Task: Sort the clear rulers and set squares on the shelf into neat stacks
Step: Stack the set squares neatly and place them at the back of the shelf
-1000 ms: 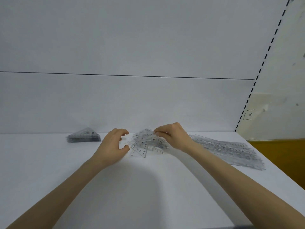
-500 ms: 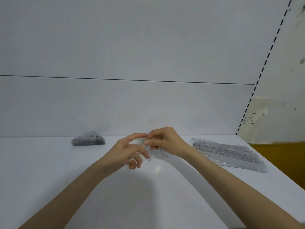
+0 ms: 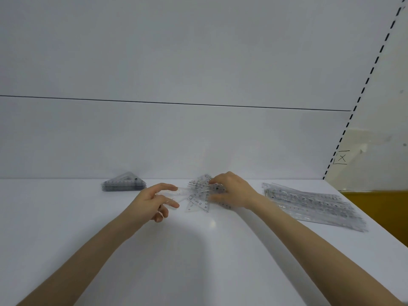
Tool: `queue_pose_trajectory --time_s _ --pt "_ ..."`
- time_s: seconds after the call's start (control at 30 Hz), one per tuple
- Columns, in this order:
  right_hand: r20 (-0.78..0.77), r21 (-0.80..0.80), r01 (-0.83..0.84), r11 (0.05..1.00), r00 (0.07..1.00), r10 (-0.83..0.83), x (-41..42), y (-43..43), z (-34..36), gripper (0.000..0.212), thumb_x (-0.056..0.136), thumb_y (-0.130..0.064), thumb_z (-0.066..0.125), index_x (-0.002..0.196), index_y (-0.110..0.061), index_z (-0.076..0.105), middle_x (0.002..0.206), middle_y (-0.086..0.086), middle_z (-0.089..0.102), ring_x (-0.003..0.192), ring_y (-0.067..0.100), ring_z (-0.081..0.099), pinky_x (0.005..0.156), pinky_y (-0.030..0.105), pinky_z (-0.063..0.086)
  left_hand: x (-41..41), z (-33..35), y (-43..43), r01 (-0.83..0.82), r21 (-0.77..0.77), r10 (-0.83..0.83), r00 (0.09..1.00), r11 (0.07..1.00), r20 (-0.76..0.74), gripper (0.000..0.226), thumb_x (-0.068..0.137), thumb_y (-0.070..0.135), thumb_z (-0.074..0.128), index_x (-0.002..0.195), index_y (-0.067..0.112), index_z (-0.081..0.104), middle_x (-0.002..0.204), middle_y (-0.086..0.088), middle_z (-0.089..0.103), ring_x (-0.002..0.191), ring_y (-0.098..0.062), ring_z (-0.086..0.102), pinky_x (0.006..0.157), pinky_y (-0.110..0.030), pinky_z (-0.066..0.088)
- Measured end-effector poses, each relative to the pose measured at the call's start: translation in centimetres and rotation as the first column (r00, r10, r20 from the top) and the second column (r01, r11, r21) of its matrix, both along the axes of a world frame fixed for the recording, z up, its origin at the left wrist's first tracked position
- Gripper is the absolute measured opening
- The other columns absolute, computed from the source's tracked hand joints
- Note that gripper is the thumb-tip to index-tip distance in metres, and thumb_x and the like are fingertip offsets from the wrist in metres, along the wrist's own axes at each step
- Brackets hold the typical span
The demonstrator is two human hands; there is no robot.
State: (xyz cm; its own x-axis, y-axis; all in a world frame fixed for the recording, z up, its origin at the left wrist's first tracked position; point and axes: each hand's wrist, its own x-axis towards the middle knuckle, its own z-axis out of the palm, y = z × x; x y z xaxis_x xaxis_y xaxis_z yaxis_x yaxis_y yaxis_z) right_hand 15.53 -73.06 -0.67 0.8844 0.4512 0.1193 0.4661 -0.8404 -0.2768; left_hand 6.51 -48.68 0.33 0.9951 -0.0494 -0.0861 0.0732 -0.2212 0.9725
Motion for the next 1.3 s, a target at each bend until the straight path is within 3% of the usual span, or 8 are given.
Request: queue_pose_trajectory --time_s 0.13,0.3,0.5,0.67,0.87,0.97,1.1,1.3 --pt "-0.002 0.036 0.034 0.999 0.999 -0.034 0.4 0.6 -0.2 0.046 0.087 -0.037 0.067 0.128 -0.02 0.058 0.128 0.0 0.055 0.122 0.019 0.043 0.097 0.034 0.04 -0.2 0.0 0.5 -0.03 -0.025 0.03 1.0 0.999 0.008 0.031 0.094 0.001 0.044 0.111 0.021 0.061 0.088 -0.015 0.073 0.057 -0.018 0.052 0.047 -0.025 0.04" --pt "-0.093 0.314 0.062 0.948 0.995 -0.035 1.0 -0.3 -0.1 0.016 0.08 -0.01 0.069 0.088 -0.024 0.064 0.098 0.0 0.067 0.099 0.022 0.06 0.082 0.033 0.048 -0.7 -0.1 0.9 -0.043 -0.089 0.044 0.999 0.995 0.009 0.038 0.093 0.0 0.044 0.113 0.028 0.061 0.092 -0.016 0.073 0.06 -0.02 0.056 0.048 -0.026 0.044" --pt "-0.156 0.536 0.08 0.841 0.988 0.005 -0.6 -1.7 2.9 0.014 0.084 -0.004 0.066 0.088 -0.017 0.069 0.067 0.003 0.07 0.053 0.021 0.06 0.051 0.026 0.047 -0.8 0.5 1.0 -0.067 -0.164 0.068 0.998 0.984 -0.001 0.037 0.094 -0.001 0.044 0.108 0.025 0.066 0.098 -0.02 0.071 0.065 -0.024 0.06 0.053 -0.029 0.046" --pt "-0.181 0.637 0.01 0.771 0.974 0.138 -2.9 -1.5 5.6 0.007 0.085 0.001 0.065 0.086 -0.003 0.071 0.065 0.01 0.068 0.057 0.025 0.064 0.058 0.029 0.054 -0.7 0.6 0.1 -0.028 -0.228 0.023 0.999 0.973 -0.022 0.035 0.094 -0.002 0.046 0.109 0.023 0.066 0.1 -0.021 0.071 0.067 -0.026 0.061 0.06 -0.033 0.047" --pt "-0.152 0.714 0.026 0.7 0.981 0.119 -4.3 -1.5 7.5 0.016 0.079 -0.001 0.073 0.088 -0.007 0.062 0.067 0.013 0.07 0.057 0.016 0.06 0.054 0.026 0.045 -0.8 0.9 -1.2 0.01 -0.27 -0.019 0.999 0.963 -0.03 0.033 0.094 -0.001 0.048 0.112 0.021 0.065 0.1 -0.02 0.071 0.07 -0.026 0.063 0.061 -0.033 0.047" --pt "-0.139 0.607 -0.09 0.789 0.966 0.217 -4.2 -1.7 8.3 0.01 0.081 -0.007 0.074 0.089 -0.01 0.068 0.072 0.015 0.07 0.06 0.014 0.056 0.064 0.024 0.042 -1.1 1.1 -1.6 0.054 -0.283 -0.073 0.996 0.957 -0.057 0.036 0.093 -0.003 0.044 0.112 0.021 0.064 0.101 -0.022 0.071 0.07 -0.028 0.063 0.06 -0.032 0.048" --pt "-0.098 0.275 -0.324 0.905 0.927 0.361 -4.5 1.4 9.3 0.031 0.095 -0.013 0.058 0.124 -0.025 0.059 0.069 -0.02 0.06 0.069 0.001 0.054 0.071 0.011 0.039 -1.6 1.4 -2.5 0.141 -0.298 -0.175 0.98 0.944 -0.09 0.04 0.092 -0.004 0.04 0.116 0.019 0.062 0.103 -0.022 0.07 0.073 -0.029 0.065 0.059 -0.03 0.051" --pt "-0.165 0.129 -0.463 0.877 0.862 0.479 -5.3 5.7 9.0 0.045 0.075 -0.011 0.08 0.109 -0.018 0.052 0.076 -0.006 0.07 0.075 0.004 0.063 0.073 0.018 0.047 -2.1 1.6 -3.0 0.257 -0.387 -0.324 0.939 0.886 -0.118 0.045 0.086 -0.012 0.028 0.115 0.009 0.055 0.107 -0.027 0.067 0.081 -0.037 0.067 0.06 -0.032 0.054"
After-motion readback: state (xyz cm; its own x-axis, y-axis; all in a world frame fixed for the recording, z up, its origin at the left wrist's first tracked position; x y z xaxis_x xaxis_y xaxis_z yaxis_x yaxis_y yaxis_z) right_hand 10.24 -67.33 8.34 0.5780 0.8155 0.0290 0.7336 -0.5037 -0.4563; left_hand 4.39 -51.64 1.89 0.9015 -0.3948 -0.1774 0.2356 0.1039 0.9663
